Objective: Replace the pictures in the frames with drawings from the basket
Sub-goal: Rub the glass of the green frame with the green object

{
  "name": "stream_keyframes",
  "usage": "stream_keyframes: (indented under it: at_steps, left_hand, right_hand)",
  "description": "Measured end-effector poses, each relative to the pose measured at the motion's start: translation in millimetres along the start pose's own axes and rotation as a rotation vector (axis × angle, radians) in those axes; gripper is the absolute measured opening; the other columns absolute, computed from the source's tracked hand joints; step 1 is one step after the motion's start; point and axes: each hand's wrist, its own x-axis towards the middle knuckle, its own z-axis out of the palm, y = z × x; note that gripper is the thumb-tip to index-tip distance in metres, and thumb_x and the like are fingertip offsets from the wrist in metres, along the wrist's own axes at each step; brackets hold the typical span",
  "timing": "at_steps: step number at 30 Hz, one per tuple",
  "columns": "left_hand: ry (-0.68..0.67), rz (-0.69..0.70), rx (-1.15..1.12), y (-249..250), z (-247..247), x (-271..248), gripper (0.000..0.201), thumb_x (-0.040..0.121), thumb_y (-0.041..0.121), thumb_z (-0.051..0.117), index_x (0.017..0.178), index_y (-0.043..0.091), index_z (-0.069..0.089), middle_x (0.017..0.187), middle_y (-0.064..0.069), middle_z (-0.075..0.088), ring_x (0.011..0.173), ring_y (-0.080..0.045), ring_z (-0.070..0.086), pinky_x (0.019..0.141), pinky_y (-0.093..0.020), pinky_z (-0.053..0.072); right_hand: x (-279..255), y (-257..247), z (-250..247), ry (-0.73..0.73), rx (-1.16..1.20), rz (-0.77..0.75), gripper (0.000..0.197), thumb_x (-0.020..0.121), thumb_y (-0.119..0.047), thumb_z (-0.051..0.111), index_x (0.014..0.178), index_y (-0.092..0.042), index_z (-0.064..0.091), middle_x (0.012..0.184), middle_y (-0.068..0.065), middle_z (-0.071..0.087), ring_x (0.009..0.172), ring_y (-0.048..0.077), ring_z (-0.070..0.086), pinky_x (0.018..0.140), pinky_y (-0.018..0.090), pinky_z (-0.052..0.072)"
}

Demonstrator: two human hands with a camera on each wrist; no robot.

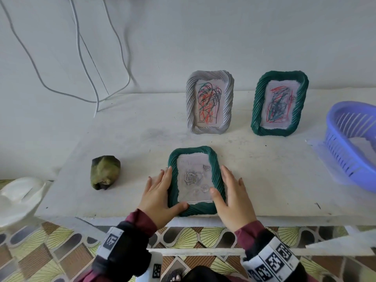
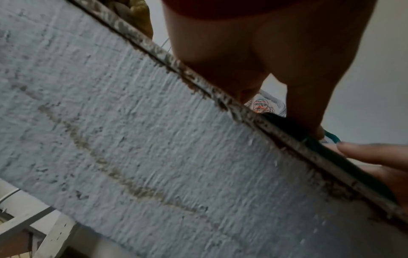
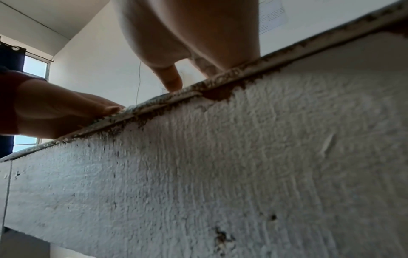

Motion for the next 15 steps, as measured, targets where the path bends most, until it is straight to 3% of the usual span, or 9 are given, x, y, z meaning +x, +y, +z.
stream_keyframes:
  at_steps: [2,3,5,6,9,12,15]
  left_hand:
    - [-0.007,0.015,-0.032,-0.8,0.5,-0.9,0.107,0.051,0.074,0.029,0.138,0.029,-0.015,0.155,0.001,0.006,0.132,0.002,-0.009,0.109,-0.021,-0.015]
    - [0.001,0.023,-0.053,-1.4,1.3,-1.6,0.103,0.052,0.074,0.030,0.134,0.033,-0.015,0.155,0.002,0.007,0.134,0.002,-0.008,0.109,-0.021,-0.015]
    - [0.023,0.032,-0.106,-3.0,3.3,-2.5,0.097,0.054,0.074,0.034,0.132,0.038,-0.012,0.154,0.003,0.008,0.136,0.001,-0.007,0.109,-0.019,-0.015]
    - [0.033,0.036,-0.131,-3.7,4.0,-2.9,0.096,0.054,0.073,0.036,0.132,0.041,-0.010,0.154,0.004,0.008,0.137,0.001,-0.006,0.109,-0.018,-0.015]
    - [0.046,0.059,-0.181,-5.3,4.8,-3.6,0.093,0.055,0.071,0.041,0.131,0.045,-0.005,0.153,0.007,0.011,0.137,0.002,-0.003,0.105,-0.011,-0.018]
    - [0.064,0.070,-0.238,-6.2,4.6,-3.3,0.090,0.056,0.068,0.045,0.132,0.045,0.003,0.151,0.008,0.019,0.138,0.000,0.004,0.106,-0.010,-0.013]
    - [0.087,0.059,-0.376,-7.0,5.7,-2.6,0.081,0.063,0.060,0.049,0.132,0.044,0.011,0.147,0.012,0.027,0.138,0.000,0.018,0.113,-0.018,-0.002]
  right_hand:
    - [0.2,-1.7,-1.5,0.018,0.134,0.029,0.063,0.090,-0.019,0.053,0.143,-0.023,0.021,0.142,-0.014,0.031,0.133,0.002,0.030,0.116,0.029,0.019]
    - [0.2,-3.3,-3.0,0.029,0.211,0.043,0.063,0.088,-0.013,0.055,0.142,-0.025,0.024,0.139,-0.016,0.034,0.129,-0.001,0.033,0.111,0.021,0.027]
    - [0.2,-6.1,-6.5,0.053,0.347,0.073,0.064,0.085,-0.003,0.058,0.137,-0.028,0.029,0.136,-0.014,0.040,0.124,-0.004,0.038,0.095,0.000,0.030]
    - [0.7,-6.8,-7.8,0.072,0.403,0.092,0.065,0.083,0.000,0.059,0.134,-0.029,0.031,0.133,-0.014,0.043,0.119,-0.005,0.043,0.088,-0.004,0.032]
    - [3.7,-7.5,-10.0,0.119,0.601,0.160,0.067,0.079,0.007,0.061,0.129,-0.031,0.036,0.121,-0.010,0.051,0.098,-0.010,0.055,0.074,0.003,0.045]
    - [7.0,-5.6,-9.4,0.096,0.784,0.253,0.070,0.079,0.014,0.057,0.124,-0.036,0.038,0.119,-0.001,0.056,0.103,0.006,0.061,0.074,0.018,0.053]
    - [8.6,-3.3,-10.9,0.060,0.877,0.294,0.073,0.078,0.020,0.053,0.126,-0.034,0.040,0.113,0.002,0.062,0.095,0.008,0.065,0.072,0.021,0.054]
